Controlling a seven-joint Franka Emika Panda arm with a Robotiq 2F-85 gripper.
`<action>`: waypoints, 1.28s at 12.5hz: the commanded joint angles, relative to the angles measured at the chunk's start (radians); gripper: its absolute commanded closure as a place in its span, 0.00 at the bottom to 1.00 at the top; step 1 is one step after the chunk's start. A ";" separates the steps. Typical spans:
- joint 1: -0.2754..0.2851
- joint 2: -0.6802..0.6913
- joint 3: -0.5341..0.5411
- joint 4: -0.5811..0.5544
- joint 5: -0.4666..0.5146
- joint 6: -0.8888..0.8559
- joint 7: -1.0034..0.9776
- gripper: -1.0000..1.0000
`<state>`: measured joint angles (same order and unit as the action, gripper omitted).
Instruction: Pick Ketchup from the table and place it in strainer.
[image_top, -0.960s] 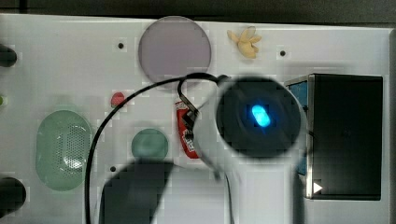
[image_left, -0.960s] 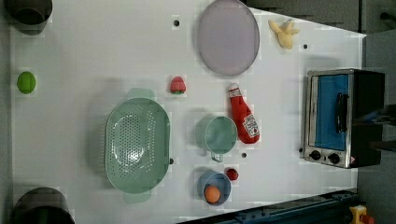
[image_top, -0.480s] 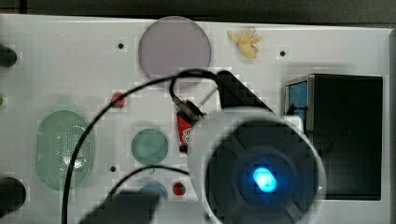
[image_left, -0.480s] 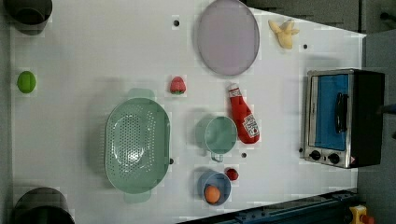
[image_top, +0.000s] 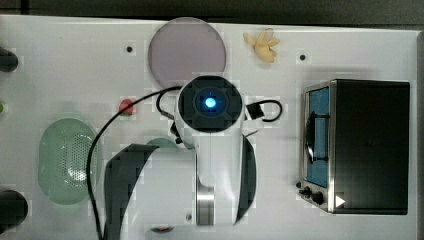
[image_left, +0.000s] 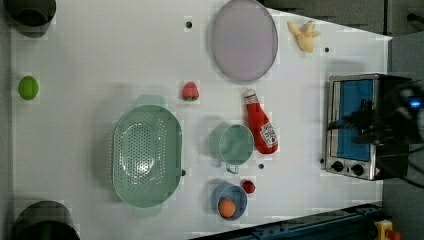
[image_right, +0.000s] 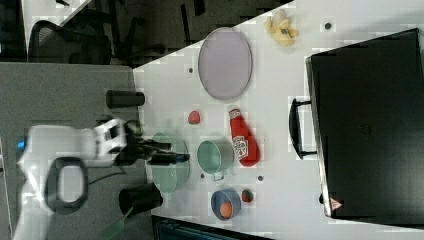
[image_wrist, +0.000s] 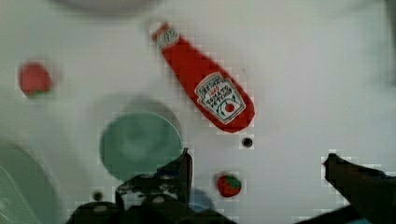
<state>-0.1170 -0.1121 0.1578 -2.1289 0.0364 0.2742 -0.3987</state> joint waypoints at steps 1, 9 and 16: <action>-0.008 -0.019 0.013 -0.054 0.011 0.107 -0.336 0.00; -0.008 0.070 0.015 -0.300 0.011 0.463 -0.531 0.00; -0.007 0.328 0.016 -0.314 -0.015 0.737 -0.537 0.00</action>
<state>-0.1201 0.2352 0.1655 -2.4512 0.0289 0.9985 -0.8994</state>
